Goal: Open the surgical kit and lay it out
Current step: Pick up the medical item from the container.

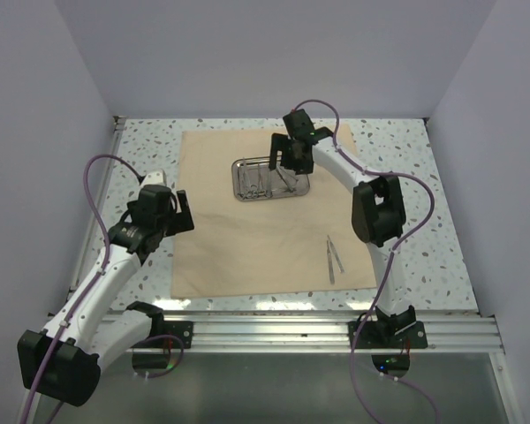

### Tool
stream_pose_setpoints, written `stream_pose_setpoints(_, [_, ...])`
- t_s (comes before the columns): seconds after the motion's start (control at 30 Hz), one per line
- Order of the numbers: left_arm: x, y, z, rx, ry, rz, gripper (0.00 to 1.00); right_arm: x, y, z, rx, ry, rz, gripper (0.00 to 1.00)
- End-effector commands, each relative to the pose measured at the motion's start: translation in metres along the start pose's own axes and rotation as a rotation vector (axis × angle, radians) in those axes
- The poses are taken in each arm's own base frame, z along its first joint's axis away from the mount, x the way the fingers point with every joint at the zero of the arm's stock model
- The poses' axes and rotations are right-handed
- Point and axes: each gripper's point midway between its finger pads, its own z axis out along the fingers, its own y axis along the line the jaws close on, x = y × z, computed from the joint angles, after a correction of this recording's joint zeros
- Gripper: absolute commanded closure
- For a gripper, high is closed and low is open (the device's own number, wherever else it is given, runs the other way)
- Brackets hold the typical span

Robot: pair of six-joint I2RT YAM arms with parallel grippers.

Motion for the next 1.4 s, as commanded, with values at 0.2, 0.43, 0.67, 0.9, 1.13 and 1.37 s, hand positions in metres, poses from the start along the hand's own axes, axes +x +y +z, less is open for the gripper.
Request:
stream_pose_setpoints(0.2, [-0.009, -0.005, -0.004, 0.019, -0.047, -0.008, 0.00, 0.000, 0.000, 0.019, 0.012, 0.011, -0.048, 0.26])
stream_pose_setpoints(0.43, [-0.009, -0.005, -0.004, 0.018, -0.047, -0.003, 0.00, 0.000, -0.007, 0.038, 0.057, 0.020, -0.062, 0.31])
stream_pose_setpoints(0.67, [-0.008, -0.006, -0.004, 0.020, -0.042, -0.001, 0.00, 0.001, -0.012, 0.058, 0.094, 0.034, -0.058, 0.42])
stream_pose_setpoints(0.9, [-0.009, -0.006, -0.003, 0.018, -0.046, 0.000, 0.00, 0.019, -0.028, 0.069, 0.198, 0.081, -0.108, 0.58])
stream_pose_setpoints(1.13, [-0.010, -0.006, -0.004, 0.019, -0.051, -0.002, 0.00, 0.041, -0.033, 0.074, 0.238, 0.127, -0.140, 0.90])
stream_pose_setpoints(1.37, [-0.009, -0.005, -0.004, 0.018, -0.048, -0.002, 0.00, 0.028, -0.018, 0.059, 0.183, 0.103, -0.133, 1.00])
